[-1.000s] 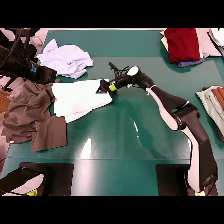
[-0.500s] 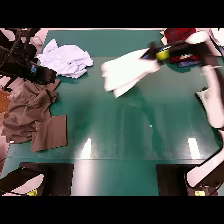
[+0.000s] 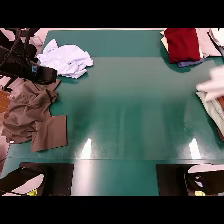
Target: Fold the shirts.
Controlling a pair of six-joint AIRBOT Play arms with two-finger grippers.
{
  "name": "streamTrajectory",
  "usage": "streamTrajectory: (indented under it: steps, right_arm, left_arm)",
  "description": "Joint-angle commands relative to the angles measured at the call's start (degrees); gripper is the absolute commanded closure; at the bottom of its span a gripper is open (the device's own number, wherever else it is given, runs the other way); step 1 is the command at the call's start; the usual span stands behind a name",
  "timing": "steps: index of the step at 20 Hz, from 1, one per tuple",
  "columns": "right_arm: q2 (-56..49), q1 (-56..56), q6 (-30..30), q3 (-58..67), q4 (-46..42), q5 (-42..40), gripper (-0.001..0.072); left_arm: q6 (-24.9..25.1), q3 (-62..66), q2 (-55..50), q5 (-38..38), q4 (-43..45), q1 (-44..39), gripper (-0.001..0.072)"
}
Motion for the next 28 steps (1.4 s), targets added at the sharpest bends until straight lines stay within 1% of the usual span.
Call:
streamTrajectory:
  steps: [1, 3, 5, 6, 7, 9, 11, 12, 14, 15, 17, 18, 19, 20, 22, 23, 24, 27, 28]
  right_arm:
    - [0.42, -12.28, -0.39, -3.96, -9.27, 4.92, 0.0692]
    - [0.37, -14.19, -1.88, -9.97, -10.47, 5.44, 0.0582]
    - [0.37, -14.45, -3.19, -15.56, -13.51, 6.67, 0.0571]
    - [0.37, -14.45, -3.74, -17.86, -15.23, 6.91, 0.0545]
    - [0.37, -14.47, -3.69, -19.56, -15.89, 7.39, 0.0479]
    - [0.39, -14.95, -3.63, -20.65, -15.80, 9.62, 0.0325]
    - [0.55, -16.09, -3.63, -18.08, -15.74, 12.72, 0.0311]
    - [1.57, -17.03, -3.63, -15.93, -15.45, 12.66, 0.0303]
    - [3.89, -19.93, -3.34, -10.05, -16.22, 12.57, 0.0126]
    - [4.81, -21.57, -3.06, -6.58, -16.22, 12.63, 0.0074]
    - [6.69, -24.94, -2.93, -0.76, -15.85, 12.39, 0.0071]
    - [7.28, -26.03, -3.08, 1.66, -13.75, 12.17, 0.0071]
    - [7.37, -26.40, -3.19, 4.07, -8.50, 12.24, 0.0071]
    - [7.41, -26.08, -3.15, 5.38, -1.42, 12.02, 0.0072]
    - [8.85, -21.88, -2.05, 3.67, 14.36, 10.58, 0.0073]
    - [10.69, -17.35, -2.08, 0.70, 19.74, 9.16, 0.0073]
    - [12.83, -11.91, -2.34, -2.19, 21.84, 7.82, 0.0073]
    - [19.54, 12.39, -5.14, -11.02, 21.51, -0.42, 0.0074]
    - [21.03, 21.24, -7.19, -13.66, 21.51, -4.28, 0.0091]
  left_arm:
    - [-0.39, 0.13, 0.04, -0.59, -1.75, 0.02, 0.0685]
    - [-0.39, 0.13, 0.04, -0.55, -1.73, 0.02, 0.0686]
    - [-0.50, 0.13, 0.04, -0.13, -1.79, 0.02, 0.0685]
    - [-0.74, 0.13, 0.04, -0.13, -2.08, 0.02, 0.0685]
    - [-1.55, 0.13, 0.04, -0.15, -2.29, 0.02, 0.0686]
    - [-1.90, 0.13, 0.04, -0.15, -3.17, 0.02, 0.0685]
    - [-1.90, 0.13, 0.04, 0.33, -4.35, 0.02, 0.0685]
    - [-1.90, 0.13, 0.04, 1.07, -5.42, 0.02, 0.0685]
    - [-1.88, 0.13, 0.04, 2.51, -7.32, 0.02, 0.0685]
    - [-1.84, 0.13, 0.02, 2.80, -8.28, 0.02, 0.0685]
    - [-1.81, 0.13, 0.02, 3.15, -8.81, 0.02, 0.0685]
    - [-1.77, 0.11, 0.02, 3.15, -8.81, 0.02, 0.0685]
    - [-1.75, 0.13, 0.04, 3.15, -8.83, 0.02, 0.0685]
    - [-1.75, 0.11, 0.02, 3.15, -8.83, 0.02, 0.0685]
    - [-1.84, 0.11, 0.02, 3.15, -8.81, 0.02, 0.0685]
    - [-1.86, 0.11, 0.02, 3.06, -8.81, 0.02, 0.0685]
    - [-1.84, 0.11, 0.02, 2.73, -8.81, 0.02, 0.0685]
    - [-1.84, 0.11, 0.02, 2.69, -8.81, 0.02, 0.0685]
    - [-1.84, 0.11, 0.02, 2.69, -8.81, 0.02, 0.0685]
